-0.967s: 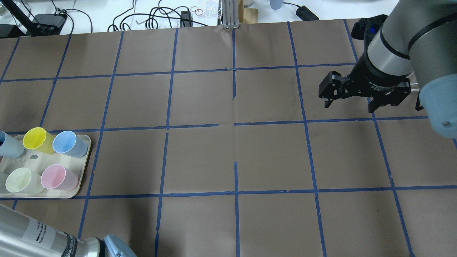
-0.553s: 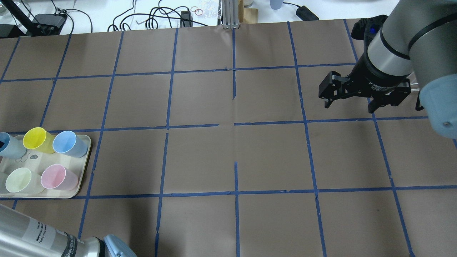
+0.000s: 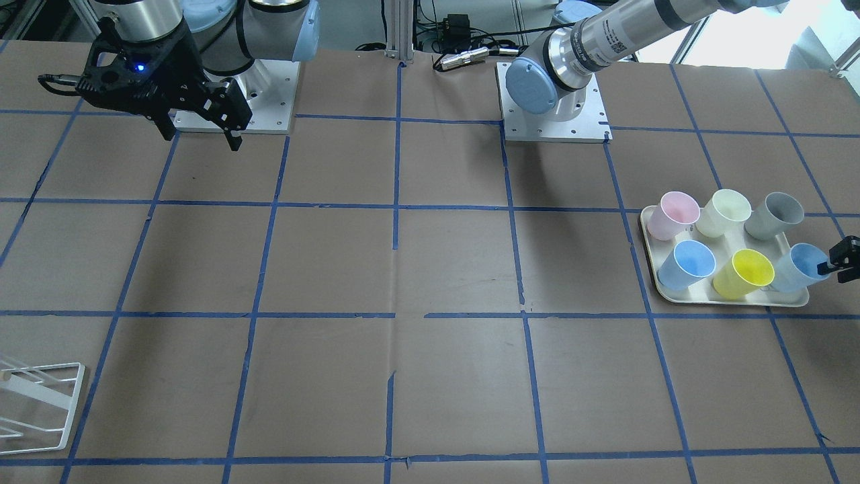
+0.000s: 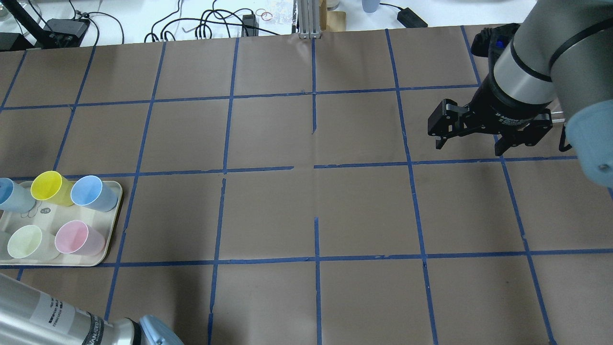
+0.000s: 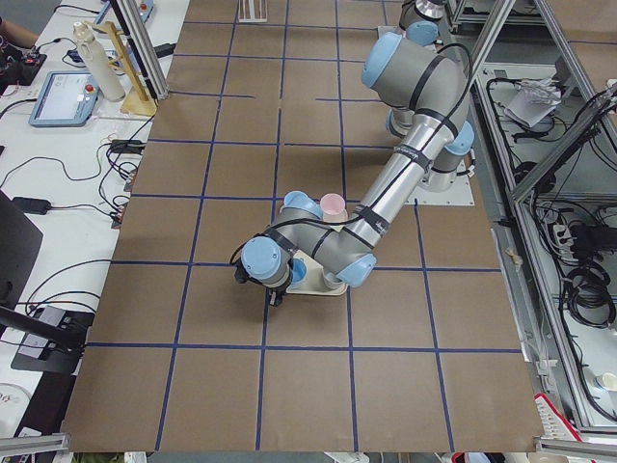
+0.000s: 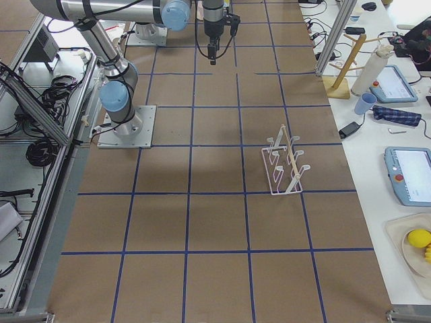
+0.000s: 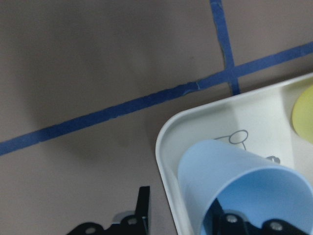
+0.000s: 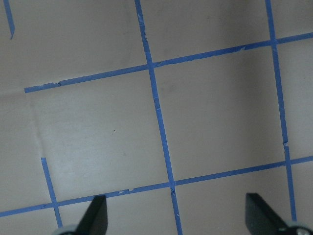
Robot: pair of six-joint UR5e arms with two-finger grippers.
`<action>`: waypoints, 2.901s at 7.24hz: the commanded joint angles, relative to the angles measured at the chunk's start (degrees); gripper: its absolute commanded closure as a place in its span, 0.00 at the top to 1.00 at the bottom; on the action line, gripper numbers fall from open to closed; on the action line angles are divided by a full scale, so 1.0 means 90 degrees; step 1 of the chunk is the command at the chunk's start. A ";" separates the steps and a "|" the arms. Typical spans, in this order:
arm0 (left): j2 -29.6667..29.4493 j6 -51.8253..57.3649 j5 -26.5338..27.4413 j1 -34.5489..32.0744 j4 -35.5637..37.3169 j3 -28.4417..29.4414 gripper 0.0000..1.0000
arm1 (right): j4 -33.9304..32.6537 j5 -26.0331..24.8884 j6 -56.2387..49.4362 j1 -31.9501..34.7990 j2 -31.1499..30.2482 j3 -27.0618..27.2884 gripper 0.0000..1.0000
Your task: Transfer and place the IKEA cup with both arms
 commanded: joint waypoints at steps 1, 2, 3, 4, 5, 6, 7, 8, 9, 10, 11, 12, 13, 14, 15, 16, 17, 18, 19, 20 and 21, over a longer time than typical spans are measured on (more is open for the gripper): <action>0.0255 -0.0124 -0.0009 -0.0223 -0.1070 0.0834 0.85 | 0.0003 0.0001 -0.0001 0.0000 -0.0005 -0.0001 1.00; 0.0527 -0.0588 0.0039 -0.0583 -0.1411 0.0944 0.97 | 0.0003 0.0011 -0.0001 0.0000 -0.0005 -0.0001 1.00; 0.0936 -0.1511 0.0049 -0.1041 -0.2120 0.0916 1.00 | 0.0003 0.0011 -0.0001 0.0000 -0.0005 -0.0001 1.00; 0.1404 -0.2284 0.0039 -0.1499 -0.2891 0.0780 1.00 | -0.0007 0.0020 -0.0001 0.0000 -0.0005 -0.0001 1.00; 0.1960 -0.3027 0.0039 -0.1939 -0.3401 0.0566 1.00 | -0.0007 0.0030 -0.0011 0.0000 -0.0005 -0.0001 1.00; 0.2449 -0.3875 0.0039 -0.2524 -0.3445 0.0216 1.00 | -0.0017 0.0030 -0.0011 0.0000 -0.0005 -0.0001 1.00; 0.2956 -0.4541 0.0068 -0.3100 -0.3445 -0.0242 1.00 | -0.0017 0.0030 -0.0021 0.0000 -0.0015 -0.0001 1.00; 0.3474 -0.5341 0.0049 -0.3599 -0.3387 -0.0768 1.00 | -0.0017 0.0030 -0.0030 0.0000 -0.0015 -0.0001 1.00; 0.3875 -0.5803 0.0039 -0.4058 -0.3135 -0.1141 1.00 | -0.0027 0.0040 -0.0030 0.0000 -0.0015 -0.0001 1.00; 0.4053 -0.6301 0.0039 -0.4546 -0.2562 -0.1386 1.00 | -0.0017 0.0030 -0.0030 0.0000 -0.0015 -0.0001 1.00; 0.4104 -0.7060 0.0039 -0.5034 -0.2141 -0.1573 1.00 | -0.0027 0.0030 -0.0030 0.0000 -0.0015 -0.0001 1.00; 0.4201 -0.7212 0.0039 -0.5339 -0.1808 -0.1729 1.00 | -0.0017 0.0030 -0.0021 0.0000 -0.0025 -0.0001 1.00; 0.4221 -0.7233 0.0039 -0.5458 -0.1418 -0.1808 1.00 | -0.0007 0.0021 -0.0021 0.0000 -0.0054 0.0009 1.00; 0.4260 -0.7359 -0.0028 -0.5488 -0.1192 -0.1905 1.00 | -0.0007 0.0021 -0.0021 0.0000 -0.0054 0.0009 1.00; 0.4299 -0.7409 -0.0039 -0.5508 -0.0928 -0.2032 1.00 | -0.0007 0.0030 -0.0021 0.0000 -0.0054 0.0009 1.00; 0.4309 -0.7409 -0.0039 -0.5508 -0.0481 -0.2159 1.00 | -0.0007 0.0030 -0.0021 0.0000 -0.0074 0.0019 1.00; 0.4290 -0.7390 -0.0039 -0.5537 -0.0312 -0.2180 1.00 | -0.0007 0.0030 -0.0021 0.0000 -0.0093 0.0009 1.00; 0.4261 -0.7438 -0.0029 -0.5653 -0.0320 -0.2180 1.00 | -0.0007 0.0040 -0.0021 0.0000 -0.0093 0.0009 1.00; 0.4164 -0.7448 -0.0048 -0.5693 -0.0340 -0.1977 1.00 | -0.0017 0.0040 -0.0021 0.0000 -0.0093 -0.0001 1.00; 0.4114 -0.7439 -0.0010 -0.5694 -0.0475 -0.1801 1.00 | -0.0065 0.0040 -0.0030 0.0000 -0.0074 -0.0001 1.00; 0.4104 -0.7439 -0.0019 -0.5694 -0.0525 -0.1770 1.00 | -0.0095 0.0030 -0.0030 0.0000 -0.0074 -0.0001 1.00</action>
